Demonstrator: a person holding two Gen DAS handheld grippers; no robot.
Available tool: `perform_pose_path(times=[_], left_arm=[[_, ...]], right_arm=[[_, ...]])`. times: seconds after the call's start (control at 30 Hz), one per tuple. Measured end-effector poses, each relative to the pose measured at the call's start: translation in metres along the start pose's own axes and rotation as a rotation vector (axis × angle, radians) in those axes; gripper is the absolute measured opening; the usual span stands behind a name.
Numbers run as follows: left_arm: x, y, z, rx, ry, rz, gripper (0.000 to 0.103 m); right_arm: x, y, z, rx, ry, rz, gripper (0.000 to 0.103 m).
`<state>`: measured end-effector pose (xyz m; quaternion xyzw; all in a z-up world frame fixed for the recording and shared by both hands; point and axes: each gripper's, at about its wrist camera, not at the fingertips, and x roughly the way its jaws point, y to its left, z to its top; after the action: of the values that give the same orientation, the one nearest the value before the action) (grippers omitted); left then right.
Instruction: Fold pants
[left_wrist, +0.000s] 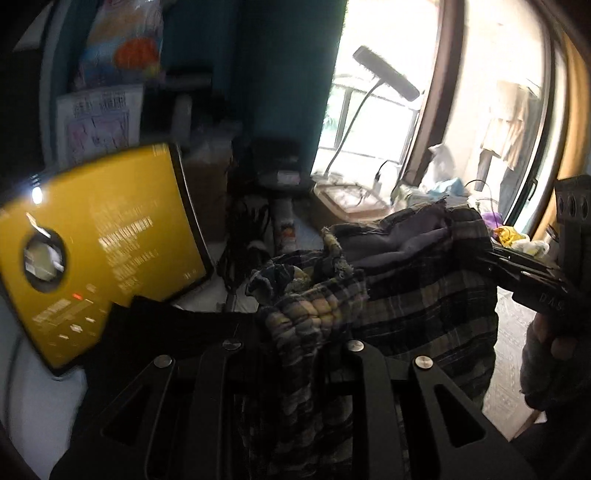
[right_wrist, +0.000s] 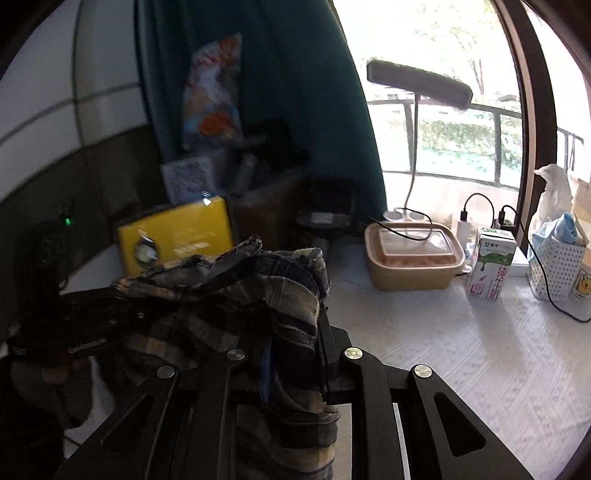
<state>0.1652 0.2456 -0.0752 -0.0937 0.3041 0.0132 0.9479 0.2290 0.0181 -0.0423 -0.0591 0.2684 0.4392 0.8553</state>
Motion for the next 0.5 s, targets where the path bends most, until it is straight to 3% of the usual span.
perform_pose_path(times=[0.23, 0.37, 0.5], left_arm=[[0.071, 0.032, -0.009, -0.069, 0.138, 0.006, 0.033], [0.072, 0.041, -0.013, -0.089, 0.141, 0.031, 0.058], [0.062, 0.045, -0.014, -0.084, 0.140, 0.069, 0.065]], right_arm=[[0.076, -0.040, -0.016, 0.057, 0.145, -0.002, 0.019], [0.104, -0.057, -0.021, 0.071, 0.211, -0.001, 0.021], [0.121, -0.074, -0.028, 0.085, 0.244, -0.051, 0.054]])
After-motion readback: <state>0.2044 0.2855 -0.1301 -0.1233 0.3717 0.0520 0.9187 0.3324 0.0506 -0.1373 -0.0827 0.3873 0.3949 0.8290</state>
